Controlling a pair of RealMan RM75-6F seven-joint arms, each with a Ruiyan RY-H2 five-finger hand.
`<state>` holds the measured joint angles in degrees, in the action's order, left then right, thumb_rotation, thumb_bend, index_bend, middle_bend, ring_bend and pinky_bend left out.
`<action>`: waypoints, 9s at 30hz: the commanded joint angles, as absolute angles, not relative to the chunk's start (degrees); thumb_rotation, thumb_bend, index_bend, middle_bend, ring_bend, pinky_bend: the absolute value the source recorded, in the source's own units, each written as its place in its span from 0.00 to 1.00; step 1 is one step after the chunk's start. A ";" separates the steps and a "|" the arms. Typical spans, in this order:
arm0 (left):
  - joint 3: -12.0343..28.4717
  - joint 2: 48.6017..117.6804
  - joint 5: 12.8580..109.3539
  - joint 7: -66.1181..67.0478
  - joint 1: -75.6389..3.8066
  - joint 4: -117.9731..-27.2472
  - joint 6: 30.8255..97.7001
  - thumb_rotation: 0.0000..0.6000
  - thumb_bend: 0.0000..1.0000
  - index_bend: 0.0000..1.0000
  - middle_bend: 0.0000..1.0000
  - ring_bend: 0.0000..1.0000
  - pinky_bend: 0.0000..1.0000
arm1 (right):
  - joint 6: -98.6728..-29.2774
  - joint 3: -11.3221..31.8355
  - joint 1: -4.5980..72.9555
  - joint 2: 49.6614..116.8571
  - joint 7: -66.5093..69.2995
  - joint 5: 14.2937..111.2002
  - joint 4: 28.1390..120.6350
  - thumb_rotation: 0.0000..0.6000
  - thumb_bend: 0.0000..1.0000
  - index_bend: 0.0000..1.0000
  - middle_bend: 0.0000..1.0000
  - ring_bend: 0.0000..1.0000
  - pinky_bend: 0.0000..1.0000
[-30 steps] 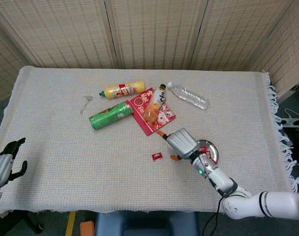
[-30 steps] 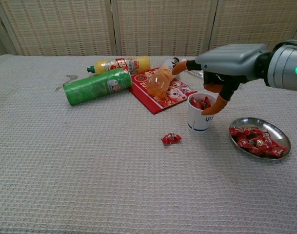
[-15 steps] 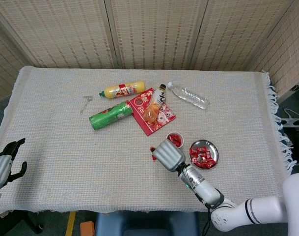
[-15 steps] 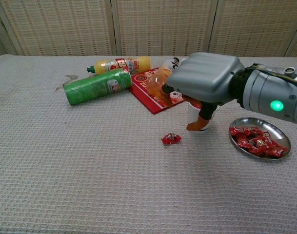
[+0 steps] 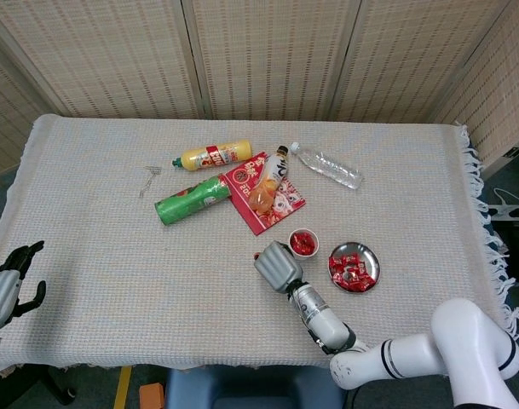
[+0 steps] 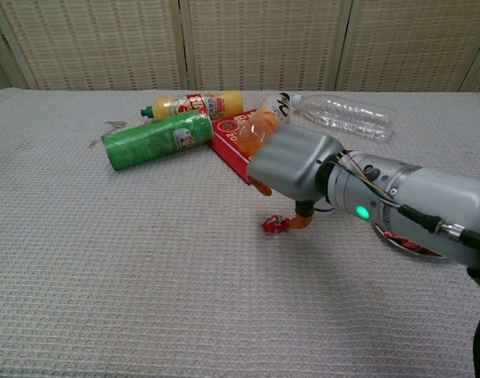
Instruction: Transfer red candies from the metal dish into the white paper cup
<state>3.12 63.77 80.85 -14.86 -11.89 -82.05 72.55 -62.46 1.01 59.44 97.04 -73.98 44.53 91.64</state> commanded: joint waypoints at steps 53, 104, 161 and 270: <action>2.90 63.90 81.87 -15.42 -11.93 -81.49 73.16 1.00 0.88 0.03 0.10 0.06 0.28 | -64.35 8.54 56.51 88.48 -53.99 49.13 95.98 1.00 0.28 0.57 0.93 0.88 1.00; 2.52 65.27 81.95 -13.88 -13.00 -81.44 71.61 1.00 0.51 0.05 0.10 0.06 0.29 | -61.90 -6.59 41.68 75.35 -41.56 53.78 95.67 1.00 0.28 0.42 0.93 0.78 1.00; 2.42 65.02 81.74 -15.48 -13.09 -80.51 71.32 1.00 0.51 0.04 0.10 0.06 0.29 | -56.42 0.93 38.73 84.54 -35.33 56.79 80.42 1.00 0.28 0.72 0.93 0.86 1.00; 1.84 65.43 82.26 -13.58 -13.35 -81.20 71.17 1.00 0.51 0.04 0.11 0.06 0.29 | -52.29 0.07 36.14 84.90 -33.34 60.92 76.85 1.00 0.24 0.47 0.93 0.84 1.00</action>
